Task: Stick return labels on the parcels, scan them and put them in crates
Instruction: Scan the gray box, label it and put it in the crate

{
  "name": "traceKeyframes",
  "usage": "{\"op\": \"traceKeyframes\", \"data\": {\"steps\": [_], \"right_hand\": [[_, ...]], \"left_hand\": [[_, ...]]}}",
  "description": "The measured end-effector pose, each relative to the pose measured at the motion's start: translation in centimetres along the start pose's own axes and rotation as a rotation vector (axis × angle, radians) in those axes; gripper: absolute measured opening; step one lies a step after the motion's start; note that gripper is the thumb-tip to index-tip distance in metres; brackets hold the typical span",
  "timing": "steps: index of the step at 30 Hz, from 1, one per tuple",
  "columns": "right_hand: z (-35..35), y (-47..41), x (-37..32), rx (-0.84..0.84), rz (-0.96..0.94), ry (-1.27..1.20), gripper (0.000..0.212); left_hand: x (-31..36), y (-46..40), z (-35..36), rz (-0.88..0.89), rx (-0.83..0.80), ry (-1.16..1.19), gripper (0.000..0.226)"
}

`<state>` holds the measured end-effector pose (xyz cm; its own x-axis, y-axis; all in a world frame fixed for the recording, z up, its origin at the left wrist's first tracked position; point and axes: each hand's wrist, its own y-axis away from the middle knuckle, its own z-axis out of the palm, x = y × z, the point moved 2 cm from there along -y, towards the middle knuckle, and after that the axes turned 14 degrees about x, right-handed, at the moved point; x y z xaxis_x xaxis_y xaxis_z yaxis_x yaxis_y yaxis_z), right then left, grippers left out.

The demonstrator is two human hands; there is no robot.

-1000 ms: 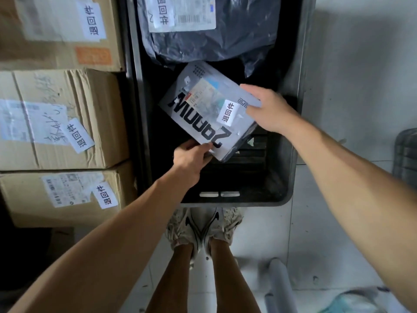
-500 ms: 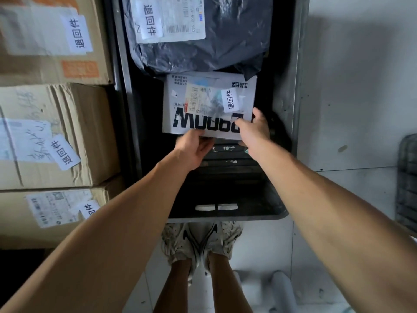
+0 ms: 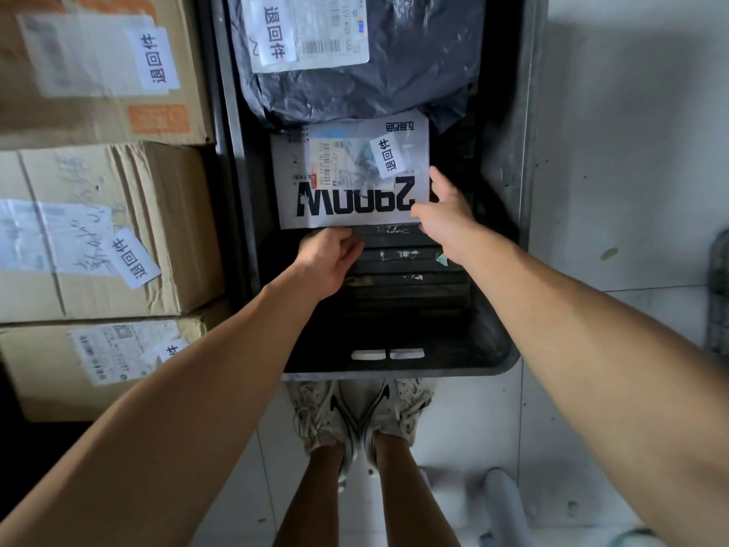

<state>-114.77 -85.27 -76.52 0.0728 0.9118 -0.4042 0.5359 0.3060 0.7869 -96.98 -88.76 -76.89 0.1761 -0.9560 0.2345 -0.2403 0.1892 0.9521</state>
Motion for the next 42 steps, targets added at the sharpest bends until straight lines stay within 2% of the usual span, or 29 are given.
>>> {"op": "traceKeyframes", "data": {"steps": [4, 7, 10, 16, 20, 22, 25, 28, 31, 33, 37, 42], "right_hand": [[-2.0, 3.7, -0.7, 0.081, 0.042, 0.039, 0.074], [-5.4, 8.6, -1.7, 0.079, 0.063, 0.085, 0.056], [-10.2, 14.5, -3.2, 0.032, 0.094, 0.129, 0.045], [-21.5, 31.3, -9.7, 0.052, 0.041, 0.237, 0.040], [-26.4, 42.1, -13.6, 0.070, -0.115, 0.328, 0.038], [-27.5, 47.3, -16.0, 0.058, -0.231, 0.392, 0.034], [-27.1, 52.9, -18.3, 0.032, -0.427, 0.579, 0.033], [-24.8, 56.7, -20.2, 0.025, -0.669, 0.923, 0.035], [-21.4, 62.0, -22.7, 0.065, -0.993, 1.211, 0.041], [-18.5, 66.4, -24.5, 0.069, -1.221, 1.304, 0.041], [-11.1, 76.8, -26.0, 0.073, -1.638, 1.415, 0.041], [0.1, 92.6, -22.9, 0.001, -2.114, 1.390, 0.041]], "left_hand": [[0.9, 4.1, -1.9, 0.089, 0.030, -0.305, 0.027], [2.6, 9.1, -3.6, 0.157, 0.006, -0.600, 0.035], [5.1, 15.9, -5.8, 0.223, -0.042, -0.751, 0.032], [11.1, 34.3, -11.6, 0.499, -0.050, -1.073, 0.033], [14.6, 48.2, -16.0, 0.798, -0.083, -1.340, 0.038], [15.6, 53.7, -18.7, 0.934, -0.071, -1.403, 0.039], [15.8, 59.4, -23.5, 1.117, 0.045, -1.444, 0.036], [15.1, 62.5, -29.3, 1.203, 0.264, -1.531, 0.033], [13.6, 65.1, -36.2, 1.214, 0.506, -1.493, 0.033], [12.3, 66.8, -41.1, 1.197, 0.677, -1.413, 0.035], [8.0, 69.6, -51.6, 1.069, 0.914, -1.217, 0.043], [-0.1, 72.3, -66.1, 0.822, 1.148, -1.010, 0.047]]}}
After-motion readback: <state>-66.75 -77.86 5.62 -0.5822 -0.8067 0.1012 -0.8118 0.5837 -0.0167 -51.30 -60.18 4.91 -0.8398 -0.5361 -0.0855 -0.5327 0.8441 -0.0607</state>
